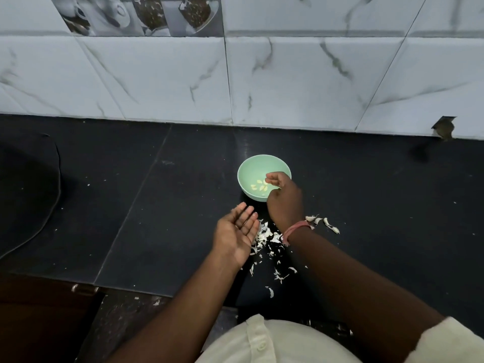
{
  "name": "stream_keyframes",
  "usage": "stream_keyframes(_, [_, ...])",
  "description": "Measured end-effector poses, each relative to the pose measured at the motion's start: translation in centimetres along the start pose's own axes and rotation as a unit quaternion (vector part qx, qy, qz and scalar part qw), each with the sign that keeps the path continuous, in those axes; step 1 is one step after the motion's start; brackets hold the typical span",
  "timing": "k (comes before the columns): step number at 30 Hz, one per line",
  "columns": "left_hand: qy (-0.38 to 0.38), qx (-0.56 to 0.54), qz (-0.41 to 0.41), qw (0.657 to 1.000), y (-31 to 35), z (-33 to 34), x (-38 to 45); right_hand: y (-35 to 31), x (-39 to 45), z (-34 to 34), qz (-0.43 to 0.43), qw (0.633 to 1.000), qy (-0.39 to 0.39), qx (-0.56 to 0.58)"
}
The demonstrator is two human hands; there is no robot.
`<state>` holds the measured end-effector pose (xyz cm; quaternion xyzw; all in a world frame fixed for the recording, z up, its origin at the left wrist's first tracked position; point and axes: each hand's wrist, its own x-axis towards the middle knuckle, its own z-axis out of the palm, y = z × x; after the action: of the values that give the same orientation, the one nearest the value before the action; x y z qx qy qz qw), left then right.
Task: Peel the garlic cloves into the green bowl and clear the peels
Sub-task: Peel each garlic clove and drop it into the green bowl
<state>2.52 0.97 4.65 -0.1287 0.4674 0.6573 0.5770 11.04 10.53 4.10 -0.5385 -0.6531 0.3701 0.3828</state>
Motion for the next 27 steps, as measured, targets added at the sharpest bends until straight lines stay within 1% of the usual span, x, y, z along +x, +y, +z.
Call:
stream_keyframes(3, [-0.03, 0.027, -0.013, 0.999, -0.2, -0.2, 0.1, -0.4, -2.7, 0.0, -0.072, 0.997, 0.002, -0.01])
stream_keyframes(5, [-0.05, 0.058, -0.034, 0.996, -0.3, -0.2, -0.1, 0.0, -5.6, 0.7, -0.133, 0.99, -0.036, -0.031])
stream_keyframes(7, [-0.076, 0.077, -0.057, 0.993, -0.5, -0.2, -0.6, 1.2, -7.9, 1.8, -0.155, 0.983, -0.086, -0.052])
stream_keyframes(9, [-0.111, 0.116, -0.066, 0.985, -0.6, -0.5, -1.2, 2.5, -8.7, 2.2, -0.12, 0.986, -0.087, -0.075])
stream_keyframes(12, [-0.136, 0.187, -0.041, 0.972, -0.5, -1.3, -2.1, 3.8, -8.6, 1.0, -0.029, 0.992, -0.032, -0.122])
stream_keyframes(14, [-0.132, 0.199, -0.017, 0.971, -0.3, -1.6, -2.2, 4.3, -8.7, -0.1, 0.03, 0.985, 0.015, -0.168])
stream_keyframes(16, [-0.118, 0.21, -0.022, 0.97, 0.0, -1.6, -1.9, 5.1, -8.8, -1.2, 0.077, 0.976, 0.055, -0.198])
stream_keyframes(19, [-0.093, 0.231, -0.055, 0.967, -0.3, -1.6, -1.4, 6.3, -8.0, -3.3, 0.122, 0.954, 0.061, -0.269])
stream_keyframes(21, [-0.083, 0.235, -0.068, 0.966, -0.8, -1.4, -1.4, 6.7, -6.6, -4.7, 0.127, 0.944, 0.054, -0.3])
stream_keyframes(23, [-0.08, 0.229, -0.073, 0.967, -1.4, -1.1, -1.5, 7.2, -5.2, -5.7, 0.108, 0.935, 0.033, -0.335])
stream_keyframes(27, [-0.066, 0.222, -0.075, 0.97, -2.4, -0.4, -1.6, 8.1, -2.0, -7.0, 0.067, 0.908, -0.048, -0.41])
